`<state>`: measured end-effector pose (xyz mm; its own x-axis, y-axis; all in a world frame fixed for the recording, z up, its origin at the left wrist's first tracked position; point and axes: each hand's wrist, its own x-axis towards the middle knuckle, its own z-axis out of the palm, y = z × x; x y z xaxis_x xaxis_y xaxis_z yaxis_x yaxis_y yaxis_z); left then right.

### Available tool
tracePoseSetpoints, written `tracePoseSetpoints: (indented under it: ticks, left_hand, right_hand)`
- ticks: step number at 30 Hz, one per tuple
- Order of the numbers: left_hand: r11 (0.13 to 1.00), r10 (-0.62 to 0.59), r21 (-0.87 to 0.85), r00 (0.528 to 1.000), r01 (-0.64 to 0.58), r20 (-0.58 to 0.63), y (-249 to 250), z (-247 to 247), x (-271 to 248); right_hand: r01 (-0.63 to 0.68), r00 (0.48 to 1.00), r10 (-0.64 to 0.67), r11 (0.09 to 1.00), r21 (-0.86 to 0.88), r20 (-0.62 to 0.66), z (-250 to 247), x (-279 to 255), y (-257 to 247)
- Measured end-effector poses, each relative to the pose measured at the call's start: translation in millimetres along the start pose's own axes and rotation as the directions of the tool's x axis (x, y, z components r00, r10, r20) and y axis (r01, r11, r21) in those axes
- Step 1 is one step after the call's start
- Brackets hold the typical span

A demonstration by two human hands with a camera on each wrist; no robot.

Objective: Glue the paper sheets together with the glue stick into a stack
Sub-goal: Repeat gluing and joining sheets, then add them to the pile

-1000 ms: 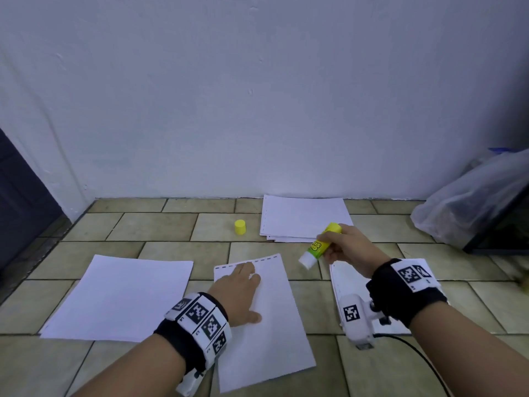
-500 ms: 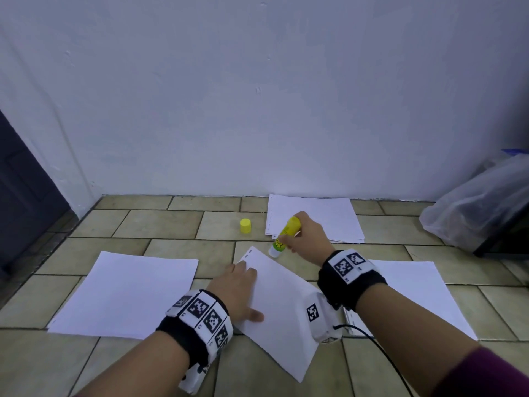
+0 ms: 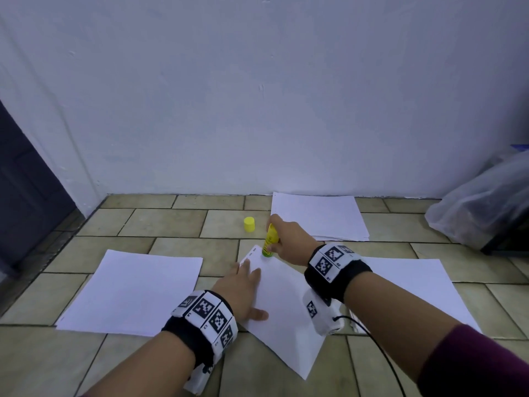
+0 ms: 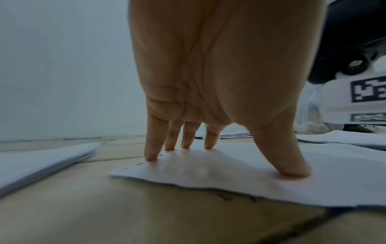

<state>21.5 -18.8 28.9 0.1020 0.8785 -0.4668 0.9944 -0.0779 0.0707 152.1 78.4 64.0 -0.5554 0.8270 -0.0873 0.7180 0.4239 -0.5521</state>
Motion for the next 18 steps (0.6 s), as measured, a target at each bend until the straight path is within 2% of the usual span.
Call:
tracePoseSetpoints:
  ticks: [3,6,13,18]
  left_hand:
    - [1.0,0.002,0.003,1.0,-0.002,0.006,0.7,-3.2,-0.7]
    - [1.0,0.006,0.002,1.0,-0.006,0.001,1.7,-6.1,-0.2]
    - [1.0,0.016,0.0,1.0,-0.016,0.008,1.1,-9.9,-1.7]
    - [0.998,0.046,0.03,0.999,-0.046,0.027,-7.4,-19.7,-1.7]
  right_hand:
    - [0.043,0.996,-0.033,0.992,-0.12,0.084,-11.6,-23.2,10.9]
    - [0.074,0.993,-0.055,0.98,-0.187,0.106,-20.5,-47.2,29.9]
    - [0.036,0.991,-0.011,0.981,-0.191,0.133,-37.4,-91.8,55.6]
    - [0.012,0.985,0.024,0.978,-0.207,0.172,-45.3,-100.7,63.8]
